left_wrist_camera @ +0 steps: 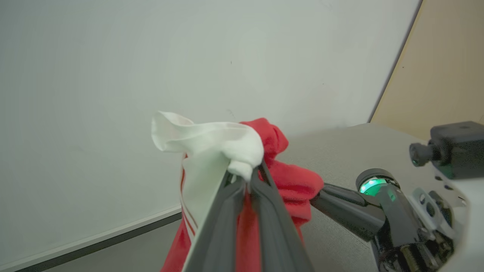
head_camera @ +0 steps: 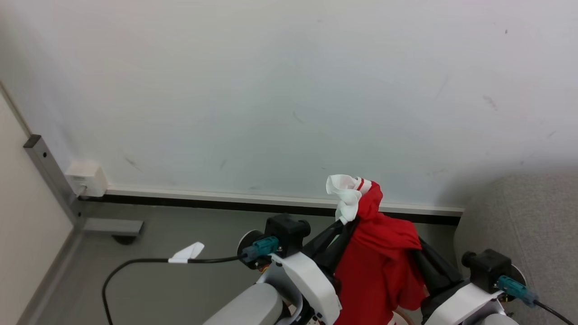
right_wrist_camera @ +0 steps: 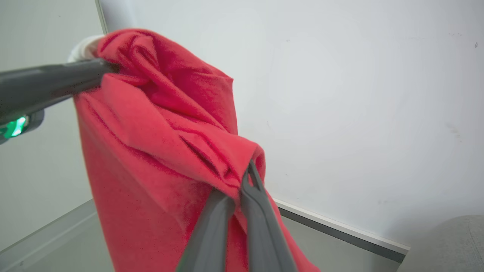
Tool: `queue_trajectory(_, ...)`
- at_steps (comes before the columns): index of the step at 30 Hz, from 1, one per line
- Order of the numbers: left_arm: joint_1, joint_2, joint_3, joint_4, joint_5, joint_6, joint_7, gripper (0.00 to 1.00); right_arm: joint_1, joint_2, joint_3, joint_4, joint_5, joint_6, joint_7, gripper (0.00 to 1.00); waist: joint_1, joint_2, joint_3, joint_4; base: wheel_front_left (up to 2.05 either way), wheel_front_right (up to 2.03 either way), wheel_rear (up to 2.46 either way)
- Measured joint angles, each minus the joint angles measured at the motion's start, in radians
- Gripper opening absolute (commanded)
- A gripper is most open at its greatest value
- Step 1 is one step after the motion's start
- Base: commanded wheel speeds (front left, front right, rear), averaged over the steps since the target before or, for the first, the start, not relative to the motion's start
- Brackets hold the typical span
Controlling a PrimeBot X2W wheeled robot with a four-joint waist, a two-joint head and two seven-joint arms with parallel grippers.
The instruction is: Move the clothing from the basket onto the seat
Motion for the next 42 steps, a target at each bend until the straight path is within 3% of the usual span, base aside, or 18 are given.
queue_trajectory(2, 0.008, 0.000, -0.004, -0.002, -0.002, 0.000, -0.001, 0.00, 0.018, -0.003, -0.045, -0.032, -0.026, 0.000, 0.000, 0.00, 0.0000, 0.0000, 0.004, -0.014, 0.00, 0.00, 0.00)
queue_trajectory(3, 0.011, 0.000, -0.006, -0.004, -0.003, 0.000, -0.003, 0.12, 0.025, -0.004, -0.067, -0.046, -0.041, 0.000, 0.000, 0.00, 0.0000, 0.0000, 0.007, -0.022, 0.00, 0.00, 0.00)
queue_trajectory(4, 0.015, -0.001, -0.008, -0.008, -0.004, 0.000, -0.005, 0.46, 0.030, -0.006, -0.085, -0.060, -0.050, 0.000, 0.000, 0.00, 0.0000, 0.0000, 0.009, -0.030, 0.00, 0.00, 0.00)
queue_trajectory(5, 0.018, -0.001, -0.010, -0.011, -0.005, 0.002, -0.006, 0.99, 0.033, -0.008, -0.106, -0.075, -0.061, 0.000, 0.000, 0.00, 0.0000, 0.0000, 0.012, -0.039, 0.00, 0.00, 0.00)
queue_trajectory(15, 0.041, 0.017, -0.009, -0.033, -0.019, -0.001, -0.023, 1.00, 0.039, -0.062, -0.241, -0.150, -0.134, 0.000, 0.000, 0.00, 0.0000, 0.0000, 0.044, -0.157, 0.00, 0.00, 0.00)
queue_trajectory(26, 0.035, 0.031, -0.020, -0.040, 0.040, -0.024, -0.061, 1.00, 0.023, -0.098, -0.341, -0.285, -0.157, 0.000, 0.000, 0.00, 0.0000, 0.0000, 0.083, -0.341, 0.00, 0.00, 0.00)
queue_trajectory(33, 0.029, 0.037, -0.015, -0.034, 0.086, -0.040, -0.066, 1.00, 0.060, -0.093, -0.352, -0.348, -0.158, 0.000, 0.000, 0.00, 0.0000, 0.0000, 0.114, -0.470, 0.00, 0.00, 0.00)
queue_trajectory(42, 0.027, 0.038, 0.002, -0.030, 0.120, -0.055, -0.069, 1.00, 0.074, -0.075, -0.365, -0.387, -0.144, 0.000, 0.000, 0.00, 0.0000, 0.0000, 0.148, -0.547, 0.00, 0.00, 0.00)
